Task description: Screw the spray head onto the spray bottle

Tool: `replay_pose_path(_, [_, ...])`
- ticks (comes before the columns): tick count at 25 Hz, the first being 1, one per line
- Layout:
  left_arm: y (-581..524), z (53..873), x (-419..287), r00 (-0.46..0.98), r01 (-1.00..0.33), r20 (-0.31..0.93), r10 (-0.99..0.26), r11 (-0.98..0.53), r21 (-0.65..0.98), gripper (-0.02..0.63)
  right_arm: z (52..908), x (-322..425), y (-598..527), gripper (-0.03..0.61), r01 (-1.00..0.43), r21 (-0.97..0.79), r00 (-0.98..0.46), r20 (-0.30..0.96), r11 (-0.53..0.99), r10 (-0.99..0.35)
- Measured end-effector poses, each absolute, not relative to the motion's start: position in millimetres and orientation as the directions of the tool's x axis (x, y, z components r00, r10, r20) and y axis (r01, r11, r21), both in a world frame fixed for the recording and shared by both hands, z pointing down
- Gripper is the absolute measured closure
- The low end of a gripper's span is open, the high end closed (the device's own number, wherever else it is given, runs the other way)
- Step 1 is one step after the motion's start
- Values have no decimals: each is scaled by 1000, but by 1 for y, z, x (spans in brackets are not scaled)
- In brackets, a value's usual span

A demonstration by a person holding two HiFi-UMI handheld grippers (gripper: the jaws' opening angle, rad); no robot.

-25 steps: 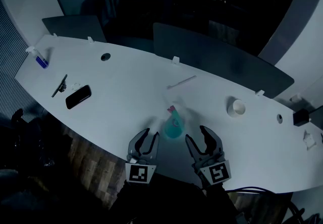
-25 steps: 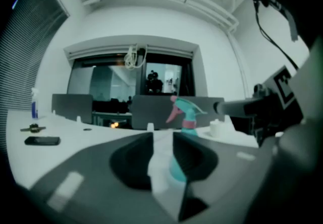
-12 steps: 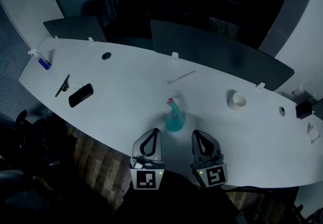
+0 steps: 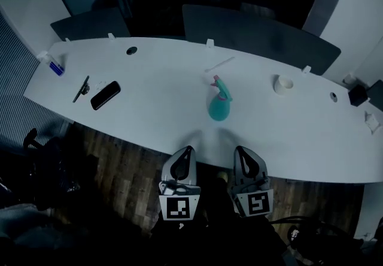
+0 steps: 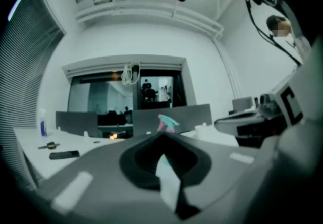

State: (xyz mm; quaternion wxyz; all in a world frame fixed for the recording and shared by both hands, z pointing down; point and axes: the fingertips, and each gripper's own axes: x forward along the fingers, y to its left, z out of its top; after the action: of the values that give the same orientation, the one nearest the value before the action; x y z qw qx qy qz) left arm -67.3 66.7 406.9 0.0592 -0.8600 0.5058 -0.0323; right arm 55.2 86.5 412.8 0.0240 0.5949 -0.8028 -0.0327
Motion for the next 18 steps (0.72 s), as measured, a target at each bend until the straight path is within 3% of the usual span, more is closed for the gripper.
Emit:
replay_pose_path(9, [147,406,-107,493,-862,-6,-870,-488,-137,610,397,24,183,572,-968,93,-238,-29,235,-971])
replay_pose_path(18, [192,384,-101,483,-868,-54,-874,-470,-164,610,382,27,225,572,-958,129,-263,-35,257,-964])
